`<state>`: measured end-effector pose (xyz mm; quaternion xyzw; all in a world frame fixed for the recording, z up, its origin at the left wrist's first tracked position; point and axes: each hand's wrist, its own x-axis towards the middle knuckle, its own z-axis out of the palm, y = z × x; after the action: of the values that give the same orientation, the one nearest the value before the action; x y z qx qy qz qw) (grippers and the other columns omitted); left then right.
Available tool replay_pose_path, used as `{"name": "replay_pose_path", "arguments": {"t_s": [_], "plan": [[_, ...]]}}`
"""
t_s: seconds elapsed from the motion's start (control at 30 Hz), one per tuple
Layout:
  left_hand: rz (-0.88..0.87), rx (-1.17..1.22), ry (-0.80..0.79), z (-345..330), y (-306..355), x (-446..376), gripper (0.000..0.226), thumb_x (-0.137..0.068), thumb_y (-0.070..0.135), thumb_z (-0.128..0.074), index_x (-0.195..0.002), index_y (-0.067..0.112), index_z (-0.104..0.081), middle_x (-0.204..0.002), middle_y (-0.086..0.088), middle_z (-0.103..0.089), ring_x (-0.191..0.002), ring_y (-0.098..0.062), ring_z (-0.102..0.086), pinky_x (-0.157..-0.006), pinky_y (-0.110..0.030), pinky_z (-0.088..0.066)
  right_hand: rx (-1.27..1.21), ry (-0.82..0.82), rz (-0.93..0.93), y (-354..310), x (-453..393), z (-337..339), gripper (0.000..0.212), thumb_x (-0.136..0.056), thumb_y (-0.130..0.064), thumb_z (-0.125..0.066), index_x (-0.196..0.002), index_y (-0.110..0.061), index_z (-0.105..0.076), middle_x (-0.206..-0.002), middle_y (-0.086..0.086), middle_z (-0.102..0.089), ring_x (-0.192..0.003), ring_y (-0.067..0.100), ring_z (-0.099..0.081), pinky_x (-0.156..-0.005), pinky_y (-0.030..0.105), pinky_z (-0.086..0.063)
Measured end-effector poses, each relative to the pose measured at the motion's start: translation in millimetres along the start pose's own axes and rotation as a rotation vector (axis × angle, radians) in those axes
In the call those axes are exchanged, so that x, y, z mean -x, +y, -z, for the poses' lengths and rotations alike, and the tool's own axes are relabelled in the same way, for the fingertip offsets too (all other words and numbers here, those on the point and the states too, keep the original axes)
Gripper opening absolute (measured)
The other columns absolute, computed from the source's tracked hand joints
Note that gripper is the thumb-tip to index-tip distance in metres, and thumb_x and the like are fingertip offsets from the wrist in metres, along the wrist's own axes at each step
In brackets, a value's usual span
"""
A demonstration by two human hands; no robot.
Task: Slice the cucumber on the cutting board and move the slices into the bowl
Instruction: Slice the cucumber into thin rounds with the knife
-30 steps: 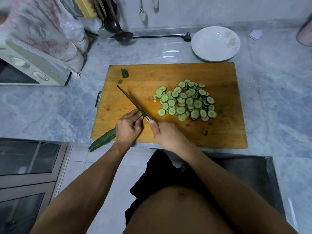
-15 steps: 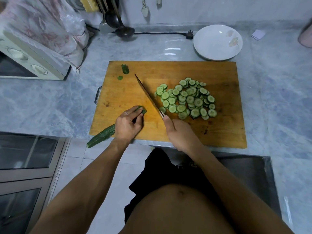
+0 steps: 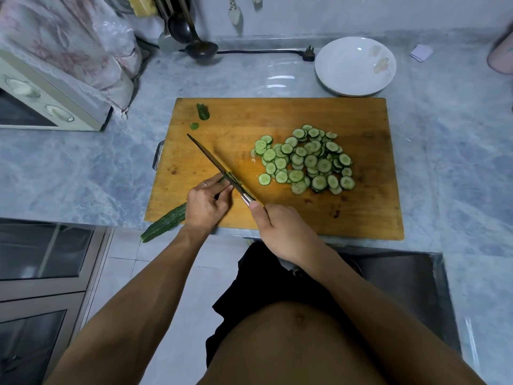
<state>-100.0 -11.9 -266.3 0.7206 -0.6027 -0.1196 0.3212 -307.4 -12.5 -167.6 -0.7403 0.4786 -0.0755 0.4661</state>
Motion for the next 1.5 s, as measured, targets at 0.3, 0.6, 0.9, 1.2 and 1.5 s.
{"name": "replay_pose_path", "arguments": {"t_s": [0.3,0.6,0.9,1.2,1.5], "plan": [[-0.020,-0.008,-0.031,1.5,4.2,-0.9,0.022,-0.081,0.008,-0.065,-0.099,0.003,-0.077,-0.111,-0.020,-0.070,-0.104,-0.026,-0.068,-0.095,-0.019,-0.045,-0.134,-0.029,-0.069,-3.6,-9.8,4.1,0.062,-0.105,-0.049,-0.021,-0.063,-0.010,-0.046,-0.055,0.006,-0.048,-0.054,0.022,-0.050,-0.060,0.036,-0.039],[-0.055,-0.035,-0.033,3.0,1.4,-0.6,0.024,-0.082,0.010,-0.063,-0.100,0.002,-0.076,-0.111,-0.021,-0.070,-0.103,-0.028,-0.069,-0.096,-0.018,-0.044,-0.035,-0.014,-0.084,-0.5,-37.7,-11.2,0.062,-0.106,-0.046,-0.022,-0.061,-0.011,-0.046,-0.061,0.005,-0.049,-0.070,0.027,-0.050,-0.065,0.030,-0.030],[-0.104,-0.161,0.023,2.5,4.1,7.4,0.028,-0.083,0.018,-0.067,-0.110,0.015,-0.076,-0.117,-0.007,-0.068,-0.105,-0.024,-0.063,-0.074,-0.034,-0.055,0.022,0.034,-0.102,2.0,-33.0,-2.5,0.062,-0.105,-0.049,-0.021,-0.062,-0.013,-0.044,-0.062,0.006,-0.048,-0.064,0.025,-0.048,-0.060,0.033,-0.030],[-0.104,-0.150,0.039,6.7,5.7,2.5,0.025,-0.084,0.012,-0.064,-0.106,0.009,-0.076,-0.114,-0.011,-0.070,-0.100,-0.030,-0.066,-0.076,-0.036,-0.056,-0.002,0.014,-0.049,-3.8,-6.3,3.7,0.057,-0.105,-0.048,-0.024,-0.063,-0.015,-0.044,-0.066,0.005,-0.050,-0.073,0.027,-0.052,-0.066,0.036,-0.037],[-0.071,-0.111,0.009,6.5,4.5,0.9,0.026,-0.082,0.009,-0.061,-0.102,0.005,-0.077,-0.115,-0.019,-0.069,-0.100,-0.032,-0.069,-0.088,-0.036,-0.053,-0.021,-0.039,-0.074,-12.0,-4.2,4.4,0.060,-0.105,-0.048,-0.022,-0.063,-0.012,-0.043,-0.066,0.008,-0.049,-0.072,0.027,-0.051,-0.068,0.039,-0.039]]}}
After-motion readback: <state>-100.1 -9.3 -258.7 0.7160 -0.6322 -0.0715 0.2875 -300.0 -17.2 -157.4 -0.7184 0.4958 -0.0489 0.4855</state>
